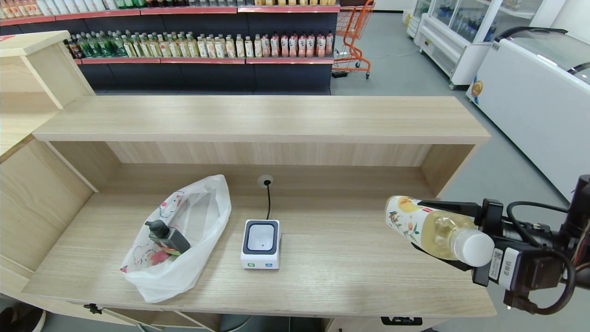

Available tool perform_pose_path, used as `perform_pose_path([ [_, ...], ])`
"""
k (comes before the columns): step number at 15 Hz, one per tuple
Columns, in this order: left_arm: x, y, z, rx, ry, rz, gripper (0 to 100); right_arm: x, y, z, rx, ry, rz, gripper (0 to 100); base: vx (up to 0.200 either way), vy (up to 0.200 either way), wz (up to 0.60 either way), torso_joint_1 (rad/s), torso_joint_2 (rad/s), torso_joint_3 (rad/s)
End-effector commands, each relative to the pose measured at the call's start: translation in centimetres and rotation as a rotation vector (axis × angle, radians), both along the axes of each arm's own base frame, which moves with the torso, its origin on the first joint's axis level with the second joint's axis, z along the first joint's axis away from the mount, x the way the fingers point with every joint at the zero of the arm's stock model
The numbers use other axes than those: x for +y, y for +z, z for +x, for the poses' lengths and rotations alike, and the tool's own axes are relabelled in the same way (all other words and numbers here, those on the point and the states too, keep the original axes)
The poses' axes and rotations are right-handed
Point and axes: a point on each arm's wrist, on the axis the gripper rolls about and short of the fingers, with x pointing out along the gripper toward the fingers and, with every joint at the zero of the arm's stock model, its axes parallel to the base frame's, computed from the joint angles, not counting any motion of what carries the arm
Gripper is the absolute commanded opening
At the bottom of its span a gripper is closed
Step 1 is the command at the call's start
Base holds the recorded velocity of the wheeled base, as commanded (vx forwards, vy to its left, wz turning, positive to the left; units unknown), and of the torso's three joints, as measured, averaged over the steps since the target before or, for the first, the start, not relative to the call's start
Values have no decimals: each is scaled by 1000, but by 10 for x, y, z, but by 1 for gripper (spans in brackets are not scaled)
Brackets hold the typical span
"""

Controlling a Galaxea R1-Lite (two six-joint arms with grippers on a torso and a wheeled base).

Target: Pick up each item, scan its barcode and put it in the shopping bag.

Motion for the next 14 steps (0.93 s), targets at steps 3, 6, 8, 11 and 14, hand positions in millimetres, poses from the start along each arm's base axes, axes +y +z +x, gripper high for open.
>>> perform_pose_path([
  [3,0,0,0,-1,2,-5,100,0,1,-1,0,4,2,0,0,133,0,2,-2,5],
  [6,0,0,0,-1,2,-7,100,1,1,-1,2,9,7,0,0,200,0,1,2,4],
  [8,0,0,0,-1,2,-13,100,1,1,-1,28,7,23,0,0,200,0,10,7,5],
  [11,0,0,0,-1,2,-11,100,0,-3,0,54,9,29,0,0,200,0,2,-1,1],
  [14,0,0,0,-1,0,-10,100,0,-14,7,111,41,28,0,0,200,0,2,4,1],
])
